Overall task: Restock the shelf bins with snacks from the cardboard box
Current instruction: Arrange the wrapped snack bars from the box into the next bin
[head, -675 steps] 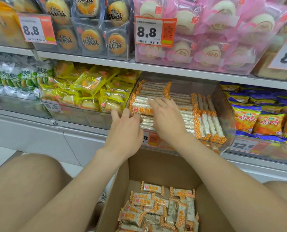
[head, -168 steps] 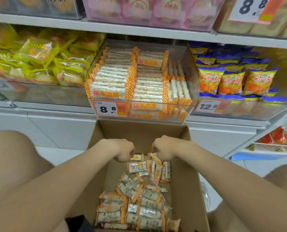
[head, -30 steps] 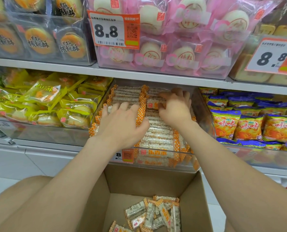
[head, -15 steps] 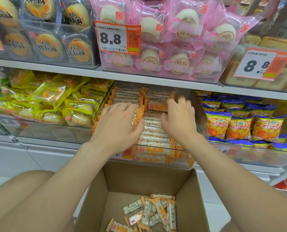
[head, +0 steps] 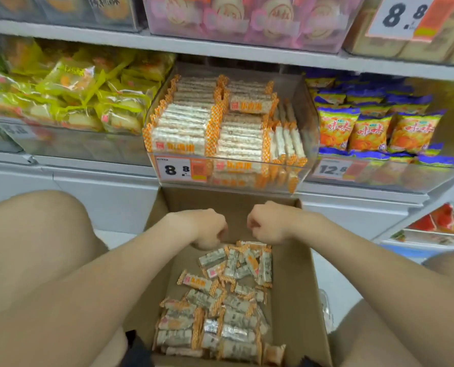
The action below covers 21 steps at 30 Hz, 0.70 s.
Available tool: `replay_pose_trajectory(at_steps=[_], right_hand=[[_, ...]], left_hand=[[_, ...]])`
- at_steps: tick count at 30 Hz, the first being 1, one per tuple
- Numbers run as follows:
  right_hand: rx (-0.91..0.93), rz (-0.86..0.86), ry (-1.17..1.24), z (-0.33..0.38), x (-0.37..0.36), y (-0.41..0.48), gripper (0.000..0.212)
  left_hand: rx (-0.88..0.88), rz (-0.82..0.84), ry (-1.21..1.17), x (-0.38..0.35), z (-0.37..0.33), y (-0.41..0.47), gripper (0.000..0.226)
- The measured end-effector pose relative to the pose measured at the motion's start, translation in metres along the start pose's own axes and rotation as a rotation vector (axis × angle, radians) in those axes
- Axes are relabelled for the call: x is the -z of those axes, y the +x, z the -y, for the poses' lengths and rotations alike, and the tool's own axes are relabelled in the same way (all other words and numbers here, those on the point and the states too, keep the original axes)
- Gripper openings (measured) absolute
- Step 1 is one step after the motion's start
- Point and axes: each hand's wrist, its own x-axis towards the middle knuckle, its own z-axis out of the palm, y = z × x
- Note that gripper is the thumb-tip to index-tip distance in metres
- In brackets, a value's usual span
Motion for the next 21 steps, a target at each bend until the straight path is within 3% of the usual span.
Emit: replay_pose_trajectory(at_steps=[6,11,14,19,21], right_hand=[[-0.125,0.029,0.193,-0.022,-0.091,0.067,0.036],[-0.157,0.153,0.312,-0.022,-0.174,0.104,0.027],[-0.205,0.258,0.279,-0.019,-0.217,0.113,0.026],[-0.133,0.372,0.145,-0.014,-0.255,0.109,0.068],[-0.118,0.347,0.111,-0.017,-0.255,0.109,0.071]], left_hand=[[0.149,0.033,-0.197,-0.089,0.013,0.069,0.033],[0.264,0.212,-0.173,-0.167,0.035,0.096,0.032],[0.306,0.287,-0.186,-0.193,0.046,0.111,0.046],[0.284,0.32,-0.231,-0.228,0.043,0.126,0.063],[0.302,0.307,-0.21,-0.237,0.04,0.129,0.063]])
